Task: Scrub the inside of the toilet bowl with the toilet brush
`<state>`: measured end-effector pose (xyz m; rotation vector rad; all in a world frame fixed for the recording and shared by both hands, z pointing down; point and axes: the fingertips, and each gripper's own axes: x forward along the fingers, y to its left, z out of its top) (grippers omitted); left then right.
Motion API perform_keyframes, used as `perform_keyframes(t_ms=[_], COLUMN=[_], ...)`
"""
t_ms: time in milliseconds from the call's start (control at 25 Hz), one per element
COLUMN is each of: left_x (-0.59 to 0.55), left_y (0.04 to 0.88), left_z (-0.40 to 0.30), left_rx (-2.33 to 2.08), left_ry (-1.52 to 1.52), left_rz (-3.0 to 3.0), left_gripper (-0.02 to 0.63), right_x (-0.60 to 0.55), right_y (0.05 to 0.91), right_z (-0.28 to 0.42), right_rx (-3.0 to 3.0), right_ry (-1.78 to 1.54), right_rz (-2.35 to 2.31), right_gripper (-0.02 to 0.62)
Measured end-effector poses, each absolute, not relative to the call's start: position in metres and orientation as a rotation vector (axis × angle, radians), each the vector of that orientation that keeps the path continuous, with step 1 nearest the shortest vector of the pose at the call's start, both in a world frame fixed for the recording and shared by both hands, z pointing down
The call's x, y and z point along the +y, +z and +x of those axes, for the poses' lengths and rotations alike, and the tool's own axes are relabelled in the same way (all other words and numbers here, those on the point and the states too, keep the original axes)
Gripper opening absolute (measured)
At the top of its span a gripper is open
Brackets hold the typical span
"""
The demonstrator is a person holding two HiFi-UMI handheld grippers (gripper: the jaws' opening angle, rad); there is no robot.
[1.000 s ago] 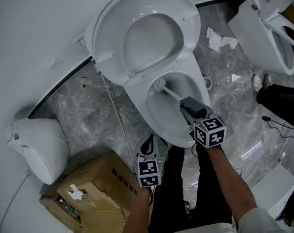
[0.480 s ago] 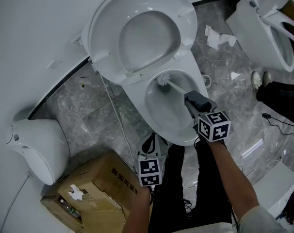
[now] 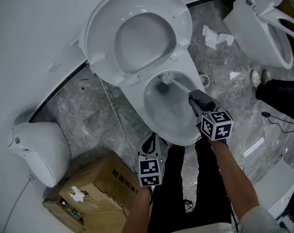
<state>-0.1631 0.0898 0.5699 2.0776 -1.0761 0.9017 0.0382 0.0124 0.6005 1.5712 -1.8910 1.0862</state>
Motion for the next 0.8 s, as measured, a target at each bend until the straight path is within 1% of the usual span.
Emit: perform_keyframes(t_ms=[800], left_x=[0.096], left_y=[0.568], left_z=[-0.132], left_rx=[-1.029], left_ry=[0.841], left_rz=[2.087], left_gripper=[0.029], right_x=[0.041], right_y=[0.59], right_z=[0.092], right_rx=[-1.77], right_ry=[1.061], right_rz=[1.649], right_gripper=[0.186])
